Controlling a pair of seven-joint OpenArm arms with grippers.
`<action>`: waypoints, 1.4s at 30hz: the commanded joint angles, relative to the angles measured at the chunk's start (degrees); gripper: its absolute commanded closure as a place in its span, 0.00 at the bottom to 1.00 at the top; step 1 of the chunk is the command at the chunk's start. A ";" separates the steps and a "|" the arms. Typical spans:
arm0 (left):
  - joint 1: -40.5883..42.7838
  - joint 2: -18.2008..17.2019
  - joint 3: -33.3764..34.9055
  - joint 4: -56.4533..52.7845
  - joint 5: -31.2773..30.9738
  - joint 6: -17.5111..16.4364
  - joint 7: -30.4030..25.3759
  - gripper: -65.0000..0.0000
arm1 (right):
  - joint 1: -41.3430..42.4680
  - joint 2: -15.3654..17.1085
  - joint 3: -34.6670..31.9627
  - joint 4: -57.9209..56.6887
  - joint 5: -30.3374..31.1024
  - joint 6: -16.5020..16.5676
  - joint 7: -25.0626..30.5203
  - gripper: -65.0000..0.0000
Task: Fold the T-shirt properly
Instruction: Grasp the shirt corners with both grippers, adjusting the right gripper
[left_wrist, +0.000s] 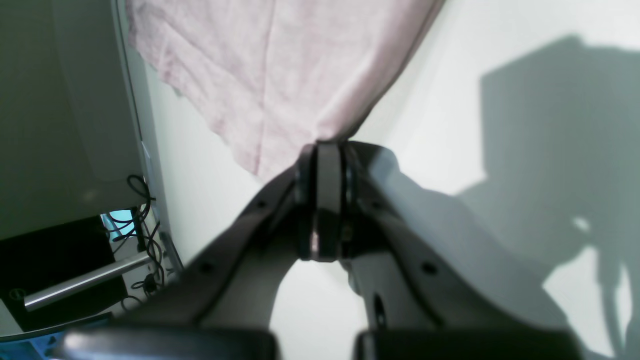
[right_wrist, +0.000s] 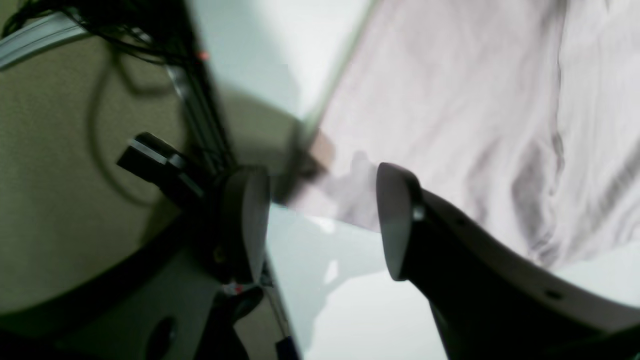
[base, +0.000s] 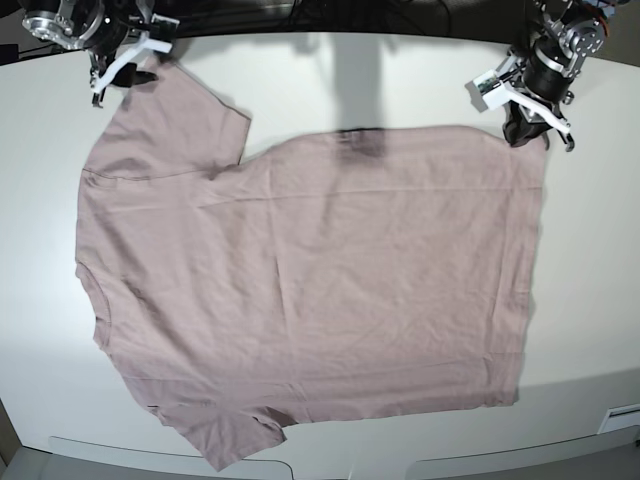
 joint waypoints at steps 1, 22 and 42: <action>-0.68 0.11 -0.11 -1.01 1.90 1.75 1.51 1.00 | 0.33 0.76 -0.33 0.15 -0.04 -0.52 0.39 0.47; -0.68 0.11 -0.11 -1.01 1.90 1.75 1.51 1.00 | 6.32 0.96 -9.90 -6.54 -9.01 -1.55 -15.96 0.47; -0.68 0.11 -0.11 -1.01 1.88 1.75 1.51 1.00 | 6.32 0.94 -10.67 -6.54 -18.53 4.48 4.61 0.47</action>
